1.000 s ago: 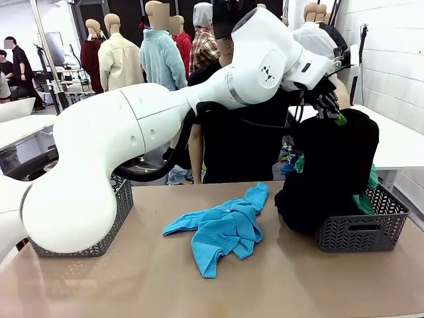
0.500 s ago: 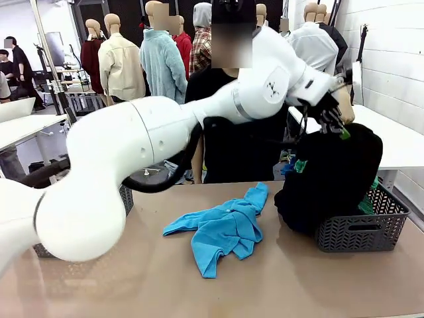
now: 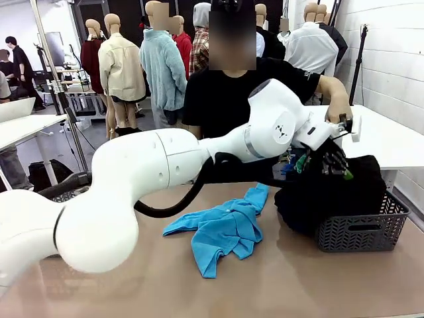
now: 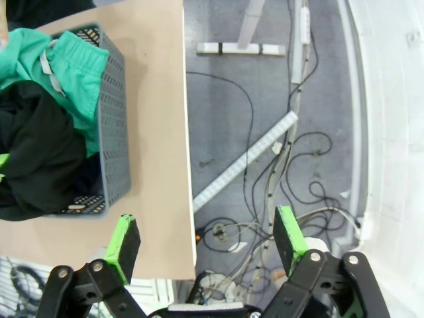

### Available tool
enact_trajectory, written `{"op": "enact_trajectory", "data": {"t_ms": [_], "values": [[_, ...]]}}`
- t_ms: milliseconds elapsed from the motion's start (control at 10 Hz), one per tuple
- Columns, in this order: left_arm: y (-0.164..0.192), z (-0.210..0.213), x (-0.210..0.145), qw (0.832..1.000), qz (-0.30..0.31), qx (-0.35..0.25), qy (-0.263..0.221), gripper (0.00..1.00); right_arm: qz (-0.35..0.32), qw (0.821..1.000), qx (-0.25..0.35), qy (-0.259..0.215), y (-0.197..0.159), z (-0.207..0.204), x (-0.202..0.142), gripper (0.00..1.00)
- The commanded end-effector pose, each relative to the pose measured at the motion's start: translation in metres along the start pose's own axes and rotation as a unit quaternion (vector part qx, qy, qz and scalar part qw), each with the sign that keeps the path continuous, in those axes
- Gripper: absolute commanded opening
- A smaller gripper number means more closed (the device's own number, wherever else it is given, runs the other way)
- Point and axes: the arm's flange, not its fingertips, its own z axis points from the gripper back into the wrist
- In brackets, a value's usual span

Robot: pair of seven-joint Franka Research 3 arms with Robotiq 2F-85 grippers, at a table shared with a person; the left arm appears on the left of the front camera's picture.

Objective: Sort the tops and bottoms.
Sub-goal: Sort the clothes according to human instructions.

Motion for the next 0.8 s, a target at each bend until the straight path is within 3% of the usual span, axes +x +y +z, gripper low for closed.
{"op": "enact_trajectory", "data": {"t_ms": [0, 200, 400, 700], "values": [[0.095, -0.06, 0.012, 0.999, -0.008, -0.027, -0.02, 0.0, 0.004, 1.0, -0.004, 0.004, 0.001, -0.001, -0.002, 1.0], [0.085, -0.092, -0.013, 0.994, 0.056, -0.086, -0.039, 0.0, 0.004, 1.0, -0.004, 0.004, 0.001, -0.001, -0.002, 1.0], [0.077, -0.103, -0.032, 0.989, 0.082, -0.124, -0.012, 0.0, 0.004, 1.0, -0.004, 0.004, 0.001, -0.001, -0.002, 1.0], [0.087, -0.07, -0.005, 0.994, 0.063, -0.09, -0.025, 0.0, 0.004, 1.0, -0.004, 0.004, 0.001, -0.001, -0.002, 1.0]]}}
